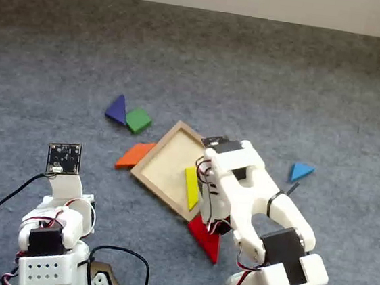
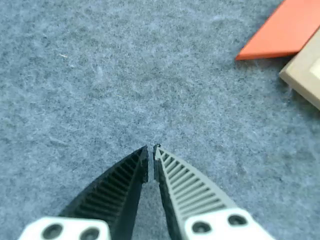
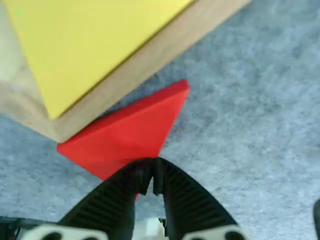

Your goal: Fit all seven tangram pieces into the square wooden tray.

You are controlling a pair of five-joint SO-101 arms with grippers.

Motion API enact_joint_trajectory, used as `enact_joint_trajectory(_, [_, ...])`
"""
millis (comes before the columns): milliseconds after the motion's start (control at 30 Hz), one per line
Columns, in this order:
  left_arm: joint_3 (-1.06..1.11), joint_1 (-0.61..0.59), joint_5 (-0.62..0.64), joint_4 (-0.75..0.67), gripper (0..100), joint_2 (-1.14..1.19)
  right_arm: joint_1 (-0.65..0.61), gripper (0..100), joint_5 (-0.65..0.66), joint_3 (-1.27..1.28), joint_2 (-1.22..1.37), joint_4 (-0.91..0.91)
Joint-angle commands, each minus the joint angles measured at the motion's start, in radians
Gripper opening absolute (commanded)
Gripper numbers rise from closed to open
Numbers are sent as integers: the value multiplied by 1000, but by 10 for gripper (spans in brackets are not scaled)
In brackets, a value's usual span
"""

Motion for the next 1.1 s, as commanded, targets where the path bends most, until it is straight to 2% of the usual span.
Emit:
enact_joint_trajectory(0, [19,-7,0,3,45,-33,7,5,21,-62,-97,71])
enact_joint_trajectory(400, [19,-7,0,3,45,-33,7,5,20,-59,-549,145])
enact_joint_trajectory(833, [19,-7,0,3,45,-33,2,5,15,-58,-762,206])
enact_joint_trajectory(1067, [19,-7,0,3,45,-33,-44,5,18,99,-889,203])
